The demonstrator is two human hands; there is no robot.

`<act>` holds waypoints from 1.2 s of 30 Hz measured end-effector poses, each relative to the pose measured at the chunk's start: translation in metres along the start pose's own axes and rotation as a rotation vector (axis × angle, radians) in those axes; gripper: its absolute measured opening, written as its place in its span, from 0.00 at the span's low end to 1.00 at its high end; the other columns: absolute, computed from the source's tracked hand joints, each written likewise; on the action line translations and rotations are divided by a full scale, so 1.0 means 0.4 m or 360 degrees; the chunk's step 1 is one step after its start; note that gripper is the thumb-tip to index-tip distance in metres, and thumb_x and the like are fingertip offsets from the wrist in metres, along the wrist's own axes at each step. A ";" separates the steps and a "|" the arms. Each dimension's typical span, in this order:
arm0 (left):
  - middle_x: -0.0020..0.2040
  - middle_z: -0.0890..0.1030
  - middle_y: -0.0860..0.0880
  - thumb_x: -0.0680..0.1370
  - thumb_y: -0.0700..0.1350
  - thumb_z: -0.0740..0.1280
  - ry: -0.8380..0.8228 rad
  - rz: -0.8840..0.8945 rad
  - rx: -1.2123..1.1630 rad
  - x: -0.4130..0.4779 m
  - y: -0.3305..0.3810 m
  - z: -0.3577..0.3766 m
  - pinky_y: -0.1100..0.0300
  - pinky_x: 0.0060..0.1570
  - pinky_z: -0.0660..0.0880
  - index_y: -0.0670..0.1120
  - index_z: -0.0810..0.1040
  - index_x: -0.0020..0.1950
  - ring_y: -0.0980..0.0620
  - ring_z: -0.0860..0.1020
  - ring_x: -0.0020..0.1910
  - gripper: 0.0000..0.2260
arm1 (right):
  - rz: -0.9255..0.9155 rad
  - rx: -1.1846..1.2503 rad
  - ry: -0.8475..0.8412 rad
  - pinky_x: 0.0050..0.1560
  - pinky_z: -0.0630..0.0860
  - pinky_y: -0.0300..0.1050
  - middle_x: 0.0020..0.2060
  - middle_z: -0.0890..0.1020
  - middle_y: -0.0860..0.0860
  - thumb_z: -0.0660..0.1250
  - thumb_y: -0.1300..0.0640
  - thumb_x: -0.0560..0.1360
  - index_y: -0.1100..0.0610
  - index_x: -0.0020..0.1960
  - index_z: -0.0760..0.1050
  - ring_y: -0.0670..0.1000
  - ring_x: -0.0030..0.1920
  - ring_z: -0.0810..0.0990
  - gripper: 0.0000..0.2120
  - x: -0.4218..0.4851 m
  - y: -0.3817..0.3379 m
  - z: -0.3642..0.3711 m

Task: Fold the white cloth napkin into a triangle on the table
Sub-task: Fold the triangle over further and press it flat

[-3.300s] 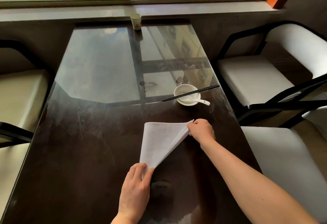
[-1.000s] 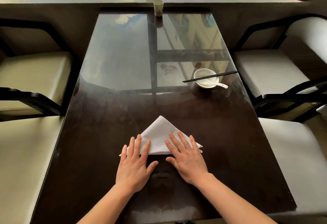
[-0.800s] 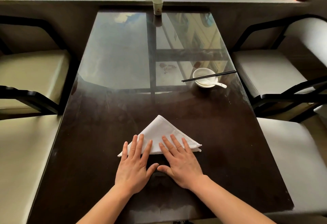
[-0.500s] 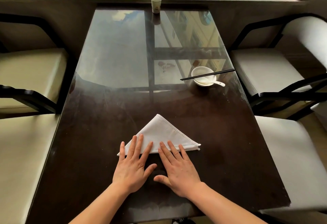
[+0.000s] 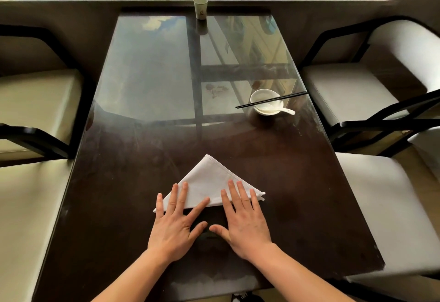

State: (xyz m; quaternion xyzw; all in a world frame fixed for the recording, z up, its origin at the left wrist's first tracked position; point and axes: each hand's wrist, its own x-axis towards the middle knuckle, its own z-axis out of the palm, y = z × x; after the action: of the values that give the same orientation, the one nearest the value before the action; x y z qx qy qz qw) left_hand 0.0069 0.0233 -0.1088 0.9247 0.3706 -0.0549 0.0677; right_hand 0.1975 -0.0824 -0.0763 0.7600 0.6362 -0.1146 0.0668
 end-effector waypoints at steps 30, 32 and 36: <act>0.82 0.37 0.47 0.81 0.68 0.44 -0.0014 0.0097 -0.0097 0.041 -0.011 0.001 0.41 0.75 0.40 0.68 0.44 0.78 0.45 0.36 0.80 0.26 | -0.0471 0.0206 0.0057 0.79 0.40 0.59 0.81 0.41 0.47 0.44 0.30 0.77 0.54 0.82 0.45 0.53 0.80 0.36 0.42 0.176 0.011 -0.061; 0.83 0.41 0.47 0.82 0.67 0.48 0.0010 0.0116 -0.0082 0.041 -0.010 0.003 0.41 0.74 0.43 0.66 0.48 0.78 0.43 0.41 0.81 0.26 | -0.0661 0.0085 -0.0071 0.79 0.37 0.57 0.81 0.42 0.48 0.45 0.30 0.78 0.54 0.82 0.44 0.52 0.80 0.35 0.41 0.225 0.005 -0.067; 0.82 0.44 0.45 0.81 0.67 0.47 -0.0020 0.0108 -0.0036 0.045 -0.013 0.004 0.40 0.74 0.45 0.62 0.51 0.79 0.43 0.42 0.81 0.26 | -0.0611 -0.0107 -0.0166 0.78 0.38 0.59 0.81 0.38 0.50 0.45 0.28 0.78 0.56 0.81 0.40 0.51 0.79 0.33 0.44 0.271 0.030 -0.053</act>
State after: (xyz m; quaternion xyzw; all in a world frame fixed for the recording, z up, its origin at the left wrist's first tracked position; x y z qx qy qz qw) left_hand 0.0163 0.0389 -0.1134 0.9356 0.3392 -0.0540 0.0824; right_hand 0.2291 0.0237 -0.0846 0.6152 0.7685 -0.1432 0.1020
